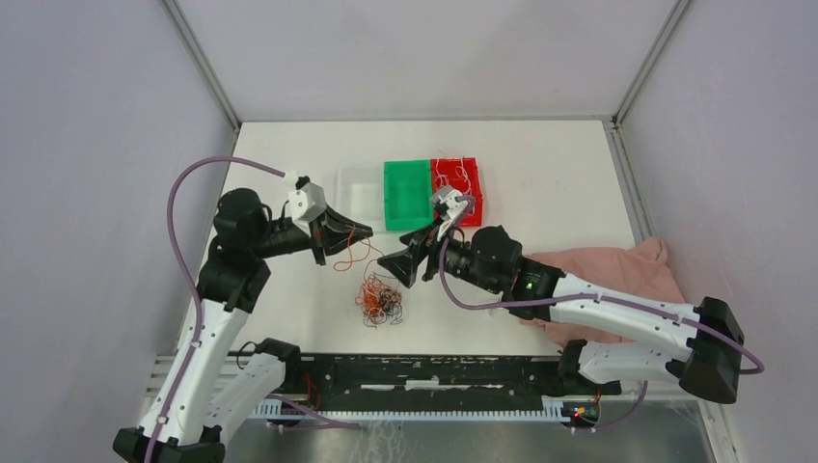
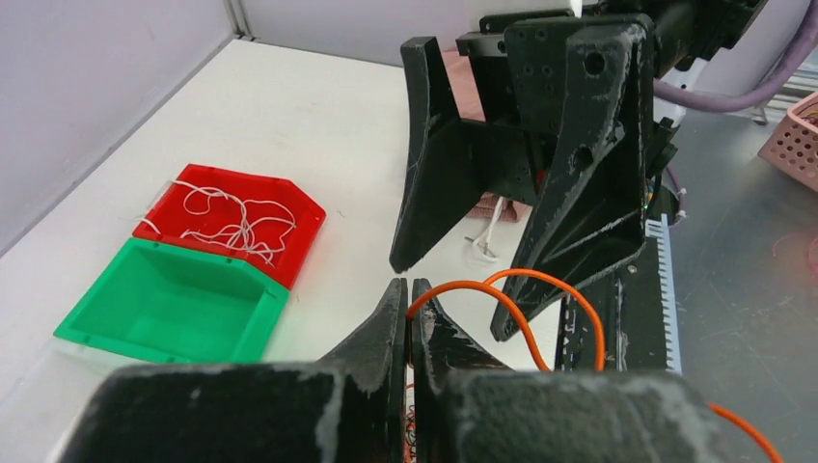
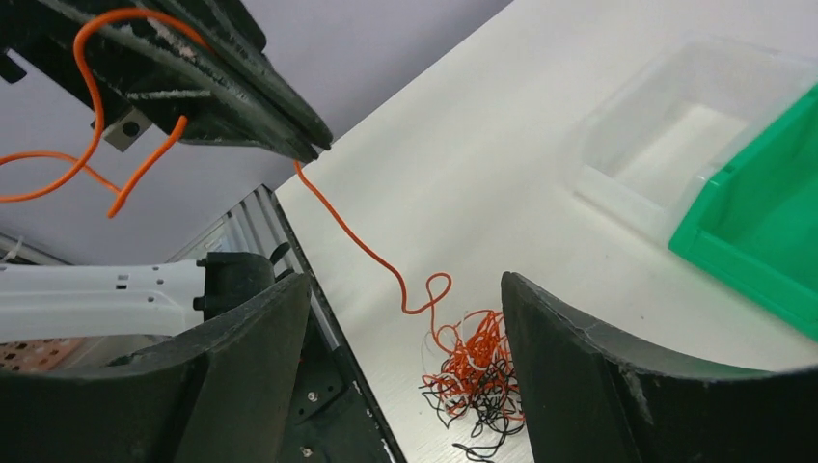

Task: Untangle the cables
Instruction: Untie the cable.

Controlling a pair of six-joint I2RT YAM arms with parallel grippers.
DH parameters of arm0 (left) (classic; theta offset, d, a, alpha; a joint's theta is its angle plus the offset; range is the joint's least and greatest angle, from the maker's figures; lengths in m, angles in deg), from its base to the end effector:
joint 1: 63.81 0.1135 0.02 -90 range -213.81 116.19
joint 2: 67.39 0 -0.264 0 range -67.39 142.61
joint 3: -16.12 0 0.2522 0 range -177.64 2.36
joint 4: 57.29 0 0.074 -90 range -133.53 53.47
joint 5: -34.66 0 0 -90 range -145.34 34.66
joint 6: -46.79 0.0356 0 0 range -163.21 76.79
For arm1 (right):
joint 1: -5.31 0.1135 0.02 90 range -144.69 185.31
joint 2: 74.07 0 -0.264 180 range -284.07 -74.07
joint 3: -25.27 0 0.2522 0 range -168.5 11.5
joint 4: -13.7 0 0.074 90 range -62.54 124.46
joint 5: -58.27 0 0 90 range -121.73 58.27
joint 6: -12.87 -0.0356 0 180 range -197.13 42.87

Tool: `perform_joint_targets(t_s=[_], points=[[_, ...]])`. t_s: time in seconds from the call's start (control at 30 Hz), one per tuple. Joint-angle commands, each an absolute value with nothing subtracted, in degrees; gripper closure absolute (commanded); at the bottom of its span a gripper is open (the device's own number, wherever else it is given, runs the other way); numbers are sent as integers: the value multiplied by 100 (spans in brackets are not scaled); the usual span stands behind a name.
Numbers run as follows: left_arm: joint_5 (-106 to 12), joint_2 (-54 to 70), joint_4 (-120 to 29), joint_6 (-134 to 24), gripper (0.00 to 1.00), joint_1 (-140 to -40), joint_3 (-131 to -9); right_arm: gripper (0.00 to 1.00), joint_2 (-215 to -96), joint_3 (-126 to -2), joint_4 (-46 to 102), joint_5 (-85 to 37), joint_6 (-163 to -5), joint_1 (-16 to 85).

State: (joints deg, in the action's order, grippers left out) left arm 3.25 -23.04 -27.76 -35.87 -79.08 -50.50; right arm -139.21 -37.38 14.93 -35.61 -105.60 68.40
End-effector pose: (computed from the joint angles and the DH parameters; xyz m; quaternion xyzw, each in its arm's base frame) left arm 0.1429 -0.0705 0.3819 0.4454 0.5784 -0.4062 0.5496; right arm 0.1245 0.2399 0.3350 -0.1949 0.7031 0.4725 0.4943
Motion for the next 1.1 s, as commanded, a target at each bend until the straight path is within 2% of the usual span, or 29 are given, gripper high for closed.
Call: perform_joint_targets(t_s=[0.0,0.3,0.53,1.07], points=[[335,-2266,-3136,-4125,97,-7938,-5466,20,-14073,-3807,479,-2873,-10144,6836],[227,-1938,-3802,-4700,97,-7948,-6308,20,-15096,-4225,-247,-2969,-10234,6938],[202,-1656,-3946,-4845,97,-7946,-7013,25,-15994,-4680,-448,-3289,-10362,6975],[-583,-1062,-5542,-5034,97,-7946,-8633,34,-16749,-4156,-663,-3587,-11017,6973]])
